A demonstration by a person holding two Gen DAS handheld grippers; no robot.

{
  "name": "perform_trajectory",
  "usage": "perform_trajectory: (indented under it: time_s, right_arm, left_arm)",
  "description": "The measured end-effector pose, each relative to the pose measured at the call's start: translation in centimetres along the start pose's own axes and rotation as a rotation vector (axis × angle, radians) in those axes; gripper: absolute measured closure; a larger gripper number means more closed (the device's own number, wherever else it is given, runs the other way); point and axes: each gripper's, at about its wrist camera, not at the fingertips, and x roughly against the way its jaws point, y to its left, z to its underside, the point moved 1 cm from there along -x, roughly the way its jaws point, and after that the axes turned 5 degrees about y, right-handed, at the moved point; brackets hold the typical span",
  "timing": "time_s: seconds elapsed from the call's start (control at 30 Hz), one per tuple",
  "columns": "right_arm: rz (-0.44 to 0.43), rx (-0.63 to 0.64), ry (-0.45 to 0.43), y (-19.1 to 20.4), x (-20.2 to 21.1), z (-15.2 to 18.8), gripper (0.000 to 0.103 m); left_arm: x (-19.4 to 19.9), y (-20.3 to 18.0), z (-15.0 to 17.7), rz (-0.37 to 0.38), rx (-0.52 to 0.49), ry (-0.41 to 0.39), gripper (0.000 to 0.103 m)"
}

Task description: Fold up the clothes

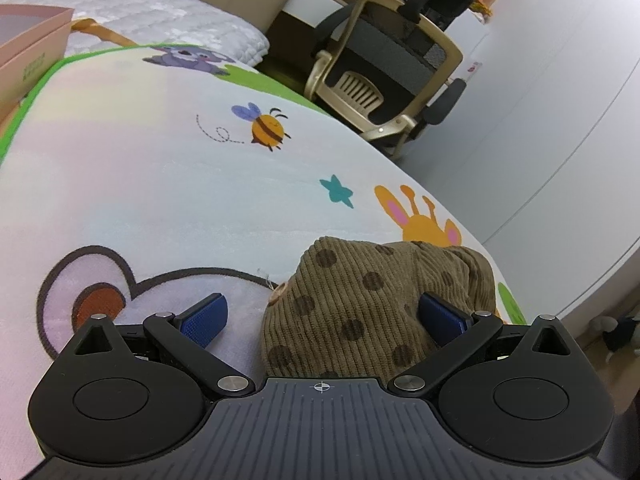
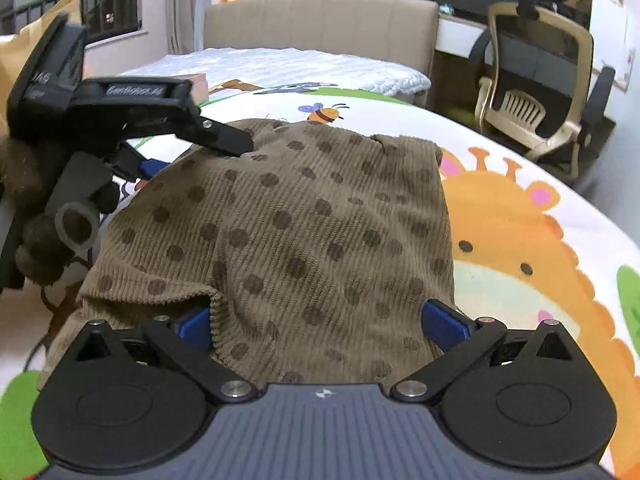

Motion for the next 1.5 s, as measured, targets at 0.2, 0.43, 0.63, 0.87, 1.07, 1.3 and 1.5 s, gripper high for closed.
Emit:
perform_trajectory:
  time_s: [0.2,0.43,0.63,0.87,1.07,1.3,1.5]
  right_arm:
    - [0.030,-0.021,-0.103,-2.1,1.3,-2.7,0.000]
    - [0.082,-0.080,-0.250,-5.0,2.0,-6.7,0.000]
    - [0.154,-0.198,-0.219,-7.3,-3.0,-7.2,0.000]
    - [0.180,-0.138,-0.257,-6.9,-0.2,-5.0,0.000]
    - [0.199,-0.037,-0.299,-5.5,3.8,-2.3,0.000]
    - [0.176,-0.071,-0.334,-4.5,6.9,0.1,0.000]
    - [0.198,-0.078,-0.365,-4.6,9.1,1.8,0.000]
  left_arm:
    - [1.6,-0.5,0.2,-0.011,-0.026,-0.028,0.000]
    - [1.7,-1.9,0.4,-0.086,-0.115,-0.052,0.000]
    - [2.1,-2.0,0.3,-0.114,-0.153,-0.045,0.000]
    - [3.3,-1.9,0.7,-0.100,-0.129,-0.047,0.000]
    - [6.3,-5.2,3.8,-0.049,-0.277,-0.045,0.000]
    - [5.7,-11.4,8.3,-0.124,-0.593,-0.064,0.000]
    - [4.4,-12.8,9.0,-0.346,-0.800,-0.206,0.063]
